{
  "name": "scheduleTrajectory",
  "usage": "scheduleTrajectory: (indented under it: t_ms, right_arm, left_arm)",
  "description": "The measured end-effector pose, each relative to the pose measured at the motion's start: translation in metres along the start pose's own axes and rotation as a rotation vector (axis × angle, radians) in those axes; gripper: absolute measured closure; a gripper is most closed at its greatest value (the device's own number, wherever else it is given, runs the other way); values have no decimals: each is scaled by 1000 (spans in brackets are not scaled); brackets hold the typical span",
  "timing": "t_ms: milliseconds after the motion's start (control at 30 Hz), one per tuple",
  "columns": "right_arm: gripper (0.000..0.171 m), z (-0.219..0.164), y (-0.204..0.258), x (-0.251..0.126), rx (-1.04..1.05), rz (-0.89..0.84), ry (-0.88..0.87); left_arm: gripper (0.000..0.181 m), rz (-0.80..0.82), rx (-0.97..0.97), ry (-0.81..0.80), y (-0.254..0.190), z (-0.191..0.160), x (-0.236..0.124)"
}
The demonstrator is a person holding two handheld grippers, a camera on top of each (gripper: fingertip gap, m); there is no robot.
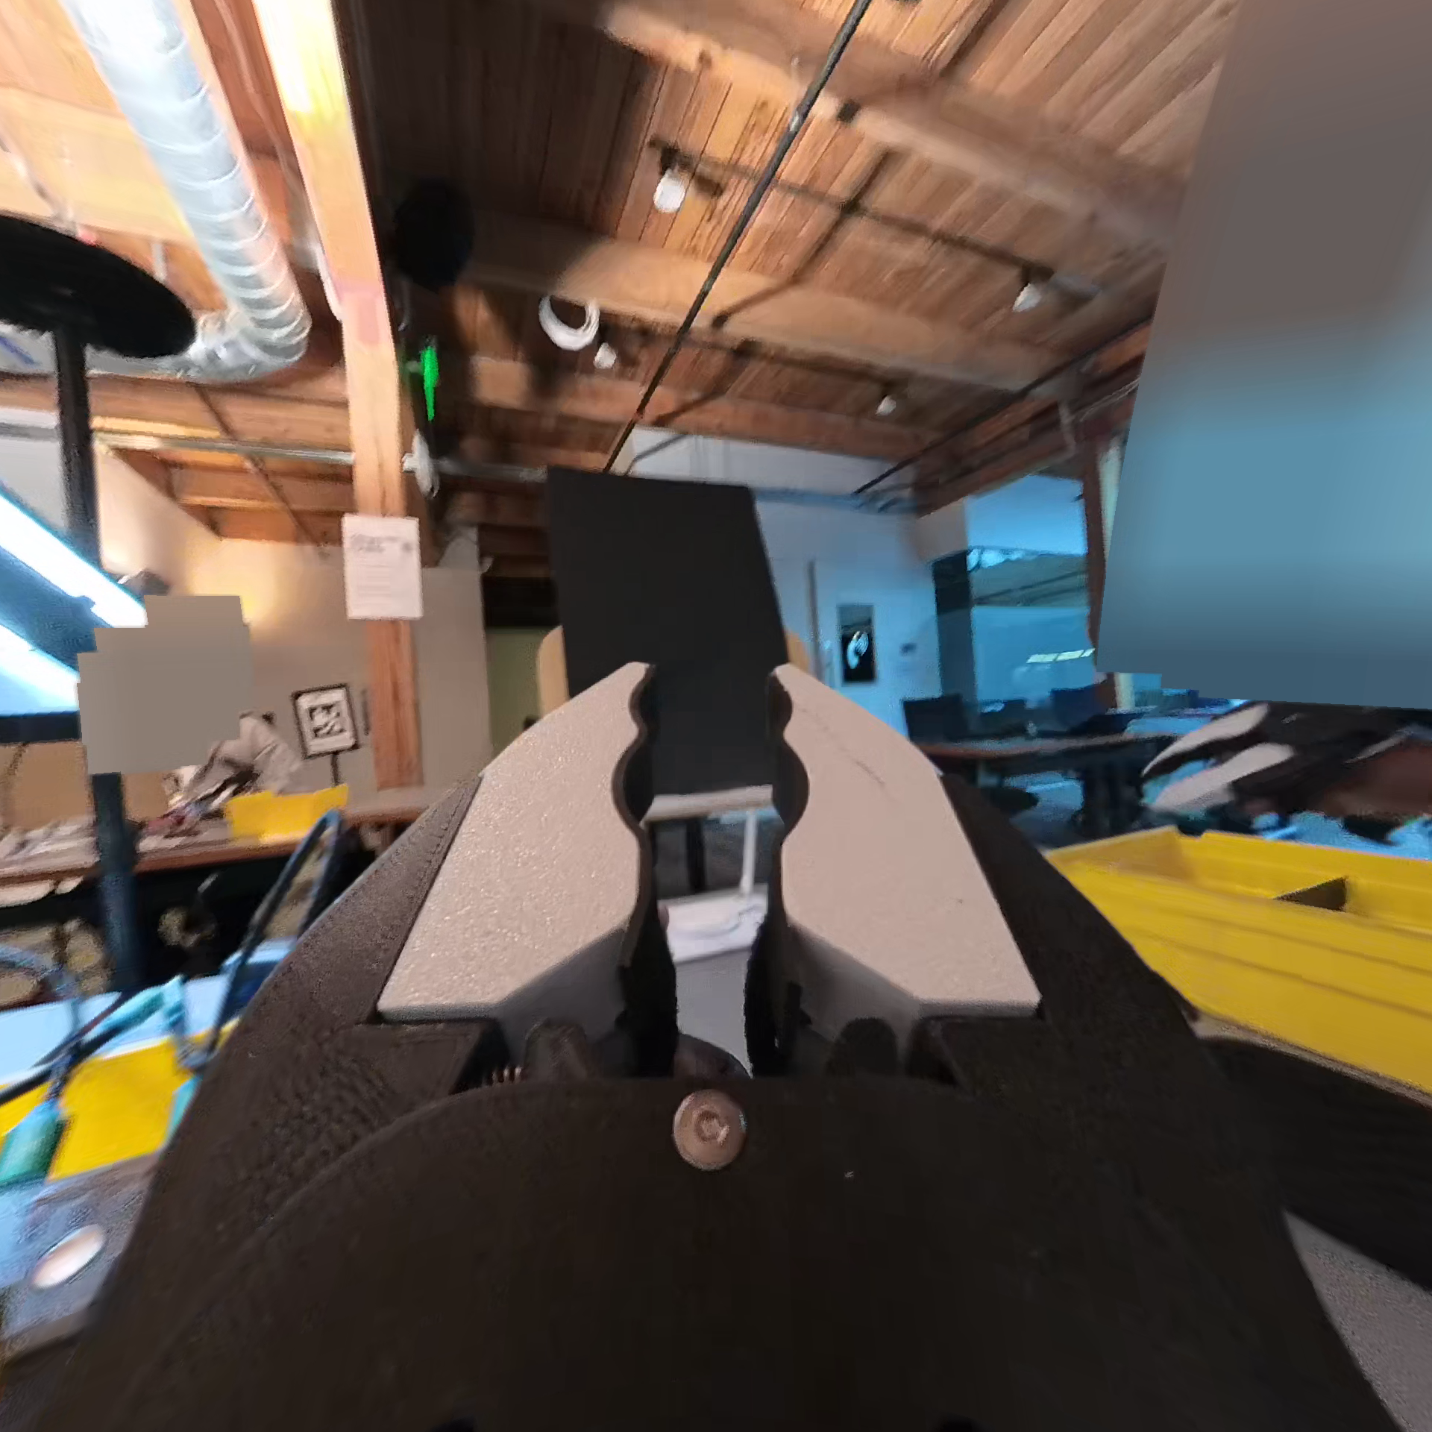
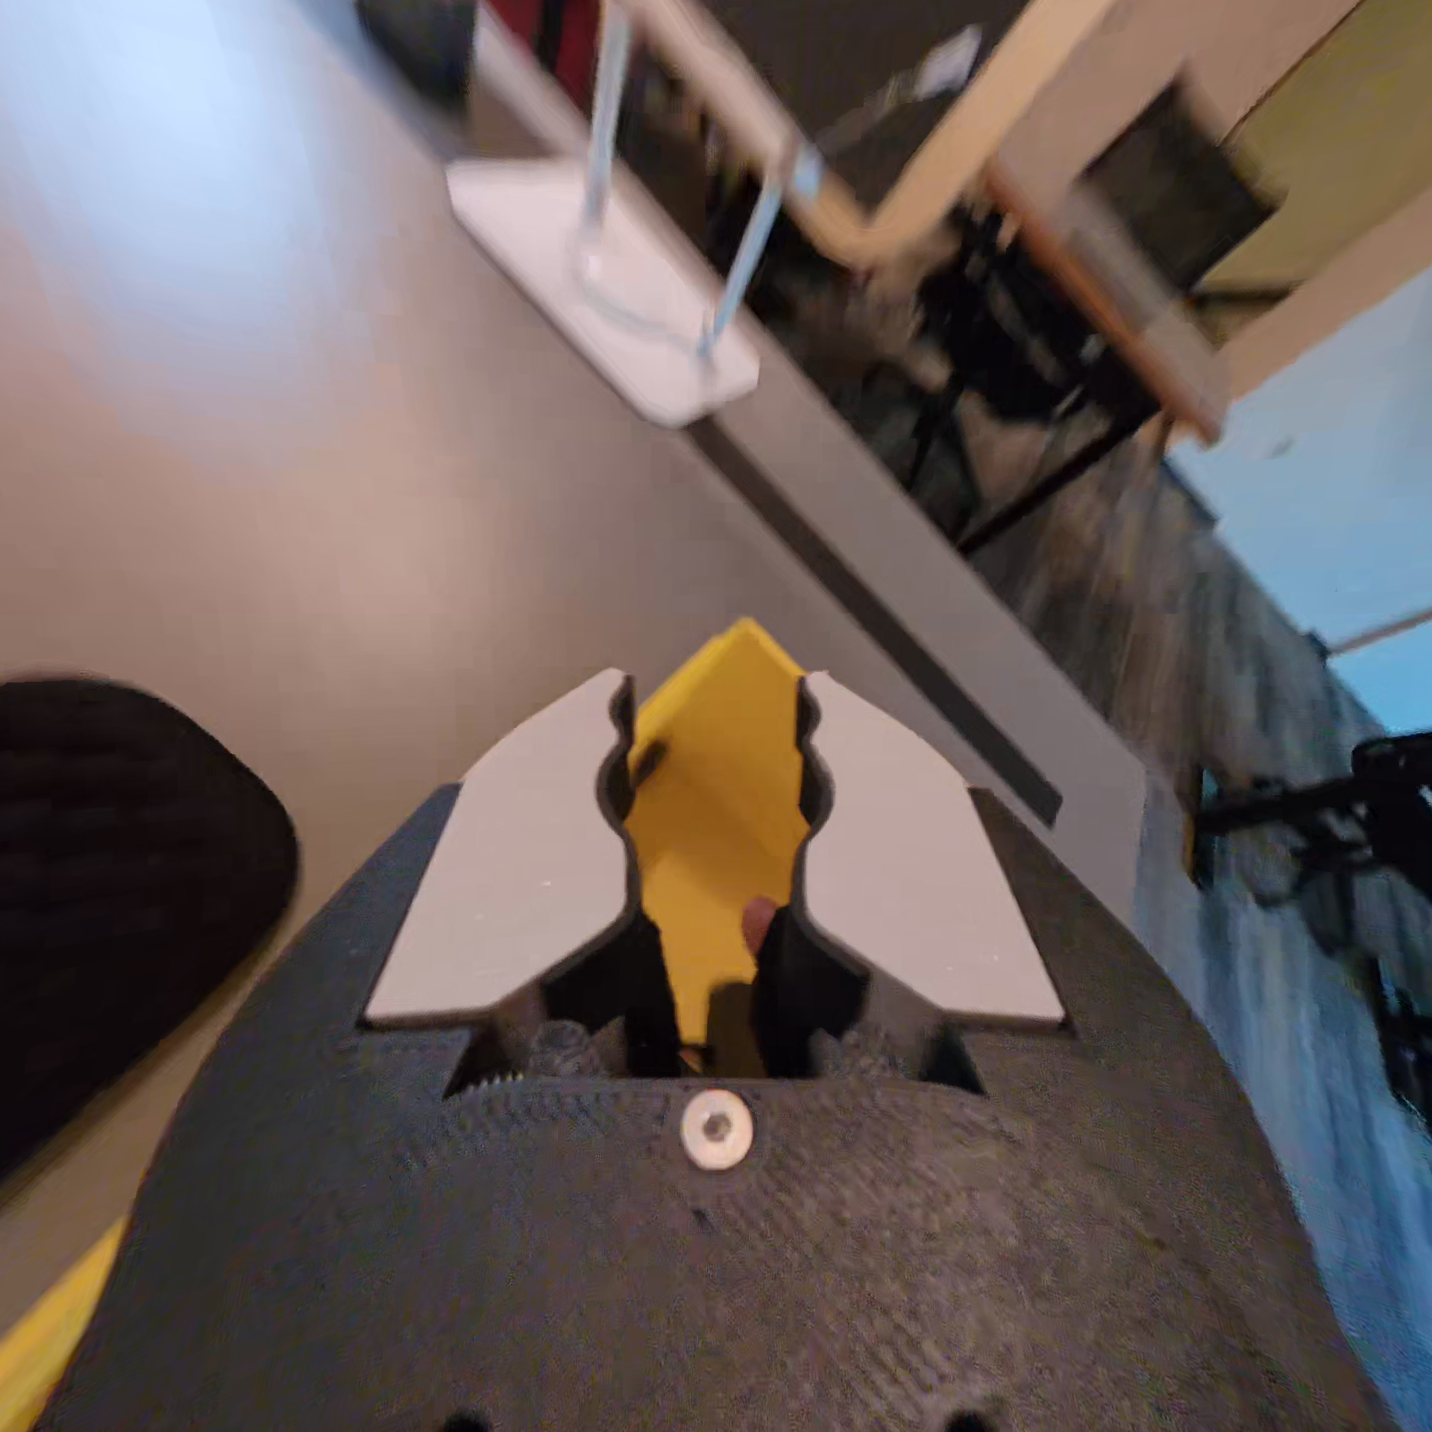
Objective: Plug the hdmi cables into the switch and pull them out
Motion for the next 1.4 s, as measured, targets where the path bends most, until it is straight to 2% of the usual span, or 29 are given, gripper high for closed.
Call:
scheduleTrajectory:
  t_ms: [33,167,267,433,667,867,1067,1167,1300,1400]
  right_arm:
    - [122,12,6,-12,30,-14,-96]
    - [97,53,49,-66,104,5,-450]
    - [91,68,93,-97,94,79,-622]
    - [92,59,127,-121,114,92,-678]
    - [99,49,117,-127,101,9,-660]
    - [102,44,113,-128,76,-39,-645]
    - [104,45,115,-128,56,-42,-655]
    - [105,46,115,-129,43,-50,-659]
    - [106,47,116,-128,25,-56,-652]
    - [106,48,119,-126,12,-52,-645]
  left_arm:
    - [155,22,10,46,8,-2,-3]
    - [155,75,59,272,34,-17,-14]
    - [150,132,122,552,55,-42,-26]
    - [132,316,212,1049,109,-88,-53]
    - [131,438,44,1345,173,-149,-48]
    - [125,514,-44,1420,199,-183,-42]
    - [126,521,-84,1496,210,-208,-51]
    - [149,504,-93,1417,212,-209,-50]
    - [151,440,-74,1273,204,-190,-43]
    - [152,393,32,1174,197,-168,-34]
Point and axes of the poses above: each gripper's, where its closed fingertips meet, x out along the fingers, z out of its top, y = z × x across the jaws, the point moved 4 cm from there along -x, back along the fingers
